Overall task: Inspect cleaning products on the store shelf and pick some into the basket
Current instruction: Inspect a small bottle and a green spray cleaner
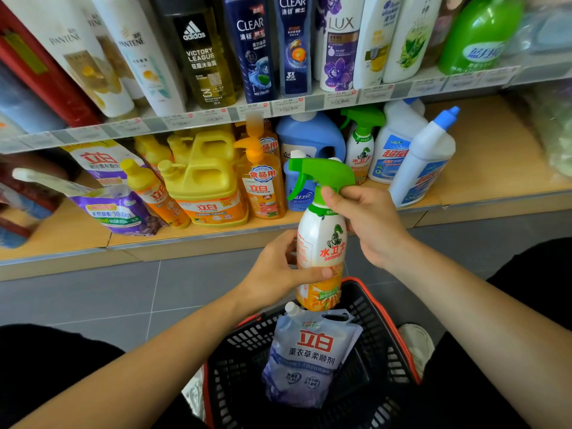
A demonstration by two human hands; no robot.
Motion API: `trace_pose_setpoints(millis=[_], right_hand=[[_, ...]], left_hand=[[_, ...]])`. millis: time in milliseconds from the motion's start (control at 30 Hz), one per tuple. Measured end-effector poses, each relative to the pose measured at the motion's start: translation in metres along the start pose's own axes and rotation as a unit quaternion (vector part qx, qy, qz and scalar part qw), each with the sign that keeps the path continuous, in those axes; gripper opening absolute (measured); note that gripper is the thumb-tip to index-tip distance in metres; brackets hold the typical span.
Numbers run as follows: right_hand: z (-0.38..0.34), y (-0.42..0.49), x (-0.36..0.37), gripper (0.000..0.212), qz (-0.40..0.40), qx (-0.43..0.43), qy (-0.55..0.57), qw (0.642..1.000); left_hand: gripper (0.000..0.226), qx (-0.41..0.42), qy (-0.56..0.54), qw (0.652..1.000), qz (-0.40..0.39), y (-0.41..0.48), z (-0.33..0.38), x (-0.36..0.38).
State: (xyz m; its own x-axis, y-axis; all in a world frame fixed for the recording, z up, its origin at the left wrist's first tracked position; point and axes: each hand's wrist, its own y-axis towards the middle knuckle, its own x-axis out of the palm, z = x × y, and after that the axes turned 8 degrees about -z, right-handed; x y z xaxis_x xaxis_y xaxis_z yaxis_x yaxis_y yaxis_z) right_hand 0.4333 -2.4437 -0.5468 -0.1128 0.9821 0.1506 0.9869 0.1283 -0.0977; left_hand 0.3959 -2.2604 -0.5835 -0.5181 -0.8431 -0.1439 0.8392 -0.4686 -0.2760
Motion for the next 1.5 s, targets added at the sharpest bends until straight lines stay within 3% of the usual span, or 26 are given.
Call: trace_pose_setpoints(millis=[133,233,333,433,567,667,800,900,1200,1300,1400,1500], right_hand=[[-0.010,0.001,-0.007,0.025,-0.041,0.031,-0.008,0.999],[-0.008,-0.006,-0.012,0.034,-0.076,0.085,-0.009,0.993],[-0.004,-0.015,-0.011,0.036,-0.183,0.155,-0.022,0.970],[0.004,-0.023,0.001,0.049,-0.255,0.141,-0.026,0.956],[0.015,-0.029,0.017,0.051,-0.199,0.049,-0.043,0.978],[0.020,-0.033,0.017,0.057,-0.137,-0.029,-0.116,0.983],[0.022,-0.036,0.017,0.075,-0.045,-0.103,-0.286,0.952],[0.021,-0.034,0.018,0.080,-0.015,-0.124,-0.309,0.943],[0.024,-0.028,0.015,0.047,-0.048,-0.086,-0.134,0.986],[0.024,-0.026,0.016,0.040,-0.066,-0.033,-0.008,0.997],[0.019,-0.023,0.017,0.038,-0.102,0.054,0.155,0.981],[0.017,-0.019,0.014,0.040,-0.143,0.099,0.215,0.961]], left_hand=[[0.068,0.010,-0.134,0.991,-0.024,-0.001,0.010,-0.009],[0.064,0.016,-0.236,0.972,-0.012,-0.003,0.019,-0.018],[0.061,0.039,-0.279,0.959,0.000,-0.005,0.026,-0.031],[0.060,0.055,-0.308,0.950,0.010,-0.007,0.031,-0.041],[0.043,0.045,-0.279,0.959,0.025,-0.007,0.031,-0.044],[0.040,0.049,-0.255,0.965,0.039,-0.007,0.032,-0.046],[0.037,0.054,-0.279,0.958,0.045,-0.010,0.027,-0.046],[0.040,0.054,-0.280,0.957,0.052,-0.009,0.027,-0.046],[0.035,0.085,-0.267,0.954,0.102,-0.005,0.029,-0.047],[0.041,0.096,-0.294,0.945,0.107,-0.004,0.032,-0.052],[0.036,0.107,-0.315,0.938,0.097,-0.004,0.034,-0.058],[0.038,0.117,-0.303,0.941,0.100,-0.004,0.037,-0.061]])
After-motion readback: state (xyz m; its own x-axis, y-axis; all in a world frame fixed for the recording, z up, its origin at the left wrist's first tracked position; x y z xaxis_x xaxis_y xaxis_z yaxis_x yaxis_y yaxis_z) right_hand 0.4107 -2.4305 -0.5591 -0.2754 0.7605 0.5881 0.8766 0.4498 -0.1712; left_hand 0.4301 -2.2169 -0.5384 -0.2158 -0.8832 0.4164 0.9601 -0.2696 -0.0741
